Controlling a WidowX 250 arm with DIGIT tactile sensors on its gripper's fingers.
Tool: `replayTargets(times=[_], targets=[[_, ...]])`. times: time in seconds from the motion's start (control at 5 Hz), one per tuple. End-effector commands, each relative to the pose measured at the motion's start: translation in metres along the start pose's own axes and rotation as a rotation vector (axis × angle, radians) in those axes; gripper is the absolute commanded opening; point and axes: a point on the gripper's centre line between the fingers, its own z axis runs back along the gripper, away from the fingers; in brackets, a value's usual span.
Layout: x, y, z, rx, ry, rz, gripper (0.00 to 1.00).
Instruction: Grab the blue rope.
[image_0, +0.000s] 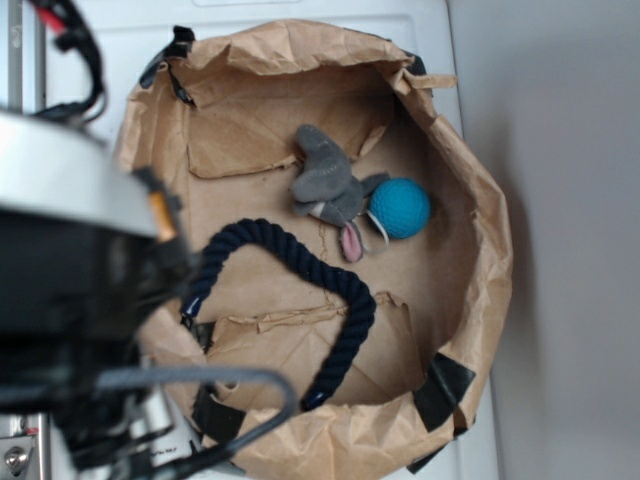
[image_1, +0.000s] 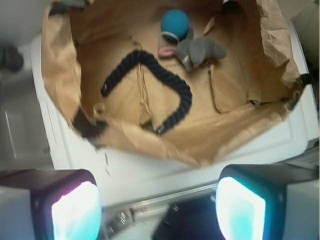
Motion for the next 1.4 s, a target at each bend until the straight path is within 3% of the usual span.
replayTargets(times=[0.0, 0.8, 1.0, 1.2], targets=[[0.047, 0.005, -0.02, -0.084, -0.078, 0.226, 1.0], [0.047, 0.005, -0.02, -0.084, -0.078, 0.226, 1.0], [0.059, 0.019, -0.047, -0.055, -0.108, 0.281, 1.0], [0.086, 0.009, -0.084, -0.023, -0.138, 0.302, 1.0]])
